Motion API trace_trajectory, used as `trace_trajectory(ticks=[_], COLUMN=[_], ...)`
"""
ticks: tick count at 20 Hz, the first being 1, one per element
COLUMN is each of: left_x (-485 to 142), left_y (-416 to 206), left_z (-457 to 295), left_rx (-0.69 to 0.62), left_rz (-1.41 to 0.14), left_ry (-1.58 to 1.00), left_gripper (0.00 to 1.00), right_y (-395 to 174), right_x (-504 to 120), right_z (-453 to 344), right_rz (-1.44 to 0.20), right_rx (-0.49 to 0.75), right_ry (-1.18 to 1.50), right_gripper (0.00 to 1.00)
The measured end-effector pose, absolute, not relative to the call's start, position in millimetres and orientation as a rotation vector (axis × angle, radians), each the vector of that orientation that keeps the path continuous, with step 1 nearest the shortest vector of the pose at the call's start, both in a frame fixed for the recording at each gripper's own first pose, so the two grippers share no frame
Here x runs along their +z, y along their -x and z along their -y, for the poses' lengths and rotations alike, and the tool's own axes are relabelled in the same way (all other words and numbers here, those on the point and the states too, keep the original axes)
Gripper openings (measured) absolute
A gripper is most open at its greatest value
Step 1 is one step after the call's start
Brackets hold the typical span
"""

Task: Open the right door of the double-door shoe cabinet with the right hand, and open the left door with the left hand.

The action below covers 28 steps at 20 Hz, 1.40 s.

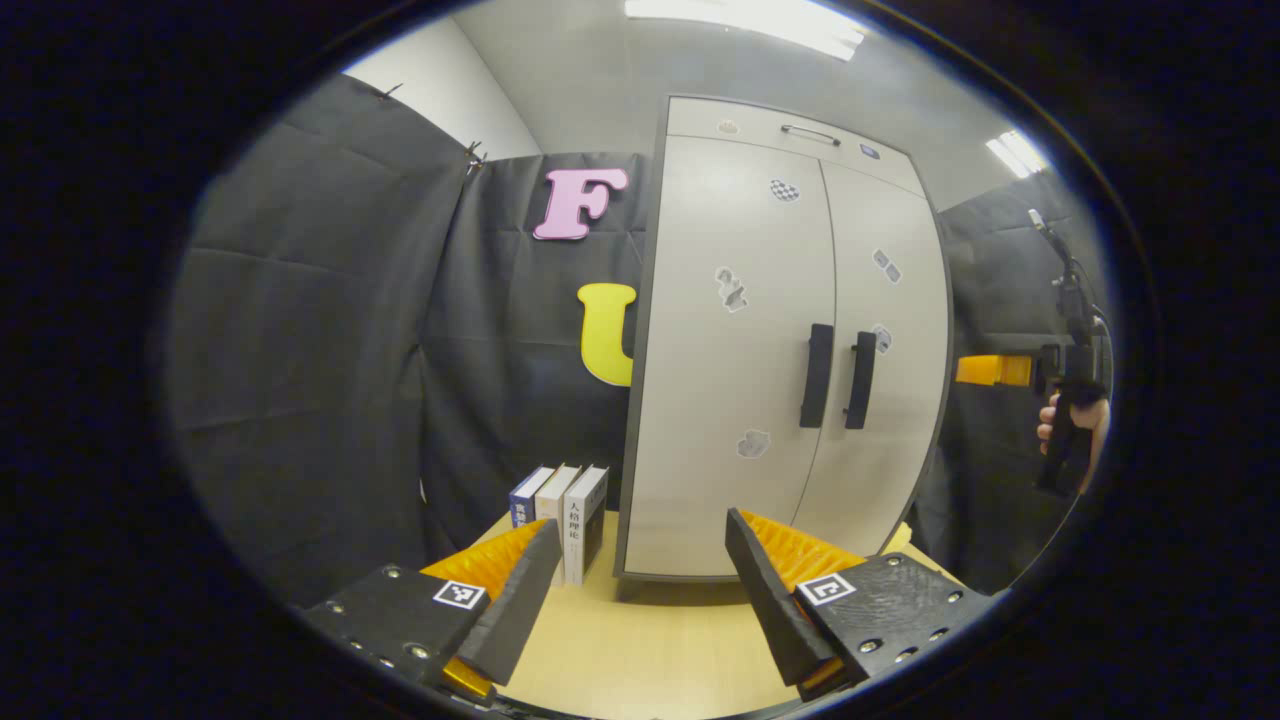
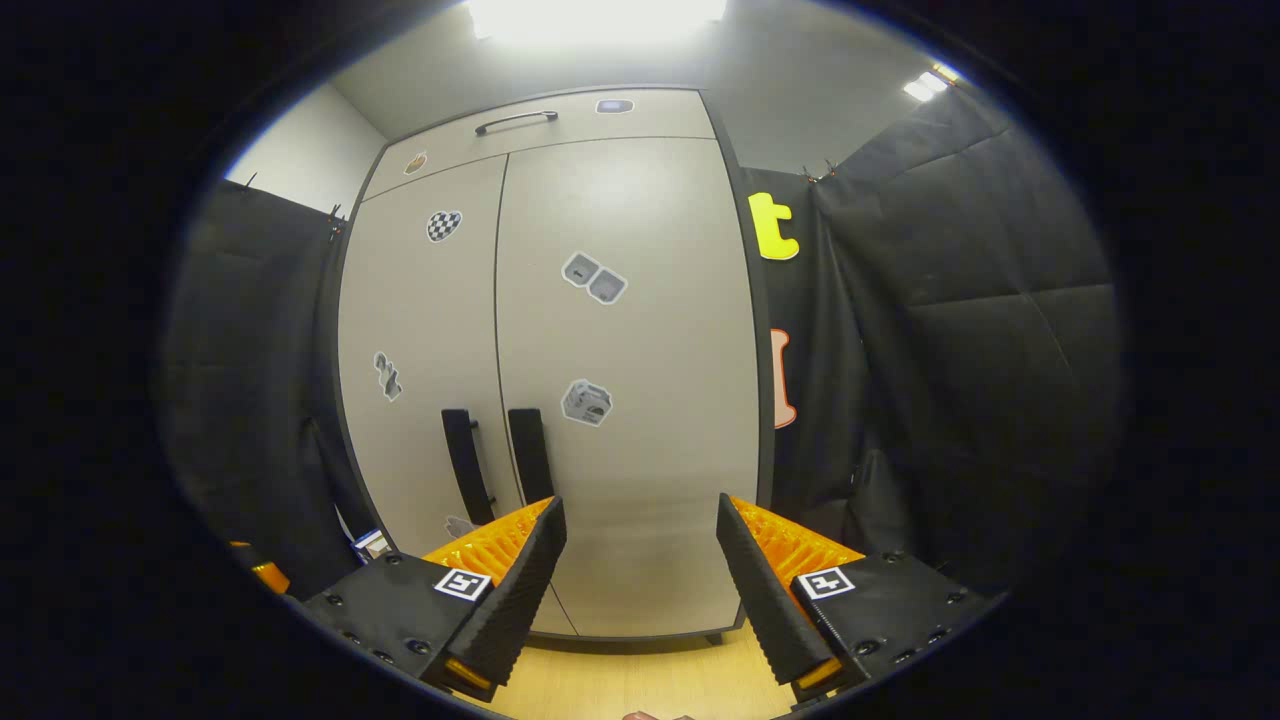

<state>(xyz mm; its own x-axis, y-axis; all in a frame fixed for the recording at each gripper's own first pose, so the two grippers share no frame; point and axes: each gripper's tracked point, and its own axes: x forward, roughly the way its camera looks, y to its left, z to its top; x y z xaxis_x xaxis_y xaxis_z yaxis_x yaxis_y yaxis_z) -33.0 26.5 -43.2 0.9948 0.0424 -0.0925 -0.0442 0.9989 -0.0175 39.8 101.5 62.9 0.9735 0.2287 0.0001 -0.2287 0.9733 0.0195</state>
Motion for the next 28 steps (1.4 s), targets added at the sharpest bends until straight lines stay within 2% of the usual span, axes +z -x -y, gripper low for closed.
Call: trace_trajectory(ticks=[4, 5, 12, 19, 26, 27, 28], left_x=[-52.3, -53.7, -69.9, -83.9, -87.1, -87.1, -88.1], left_y=[40.8, 42.4, 50.3, 57.1, 66.9, 67.9, 68.4], left_z=[-36.2, -38.1, -59.4, -81.7, -98.7, -99.5, -101.2], left_rx=[0.058, 0.063, 0.116, 0.17, 0.199, 0.2, 0.204], left_rz=[-0.113, -0.117, -0.167, -0.201, -0.198, -0.193, -0.192], left_ry=[0.009, 0.011, 0.003, 0.04, 0.044, 0.045, 0.045], left_gripper=[0.98, 0.98, 0.97, 0.98, 0.97, 0.97, 0.97], right_y=[-54.9, -61.2, -95.8, -124.0, -152.4, -154.9, -157.3], right_x=[87.5, 89.7, 95.5, 77.2, 43.4, 39.5, 35.5], right_z=[-121.3, -127.3, -156.6, -189.6, -203.5, -205.0, -207.2], right_rz=[0.017, 0.014, 0.003, -0.033, -0.094, -0.105, -0.117], right_rx=[0.251, 0.257, 0.268, 0.278, 0.231, 0.231, 0.232], right_ry=[-0.061, -0.068, -0.087, -0.017, 0.049, 0.05, 0.053], right_gripper=[0.92, 0.95, 0.98, 0.98, 0.98, 0.92, 0.92])
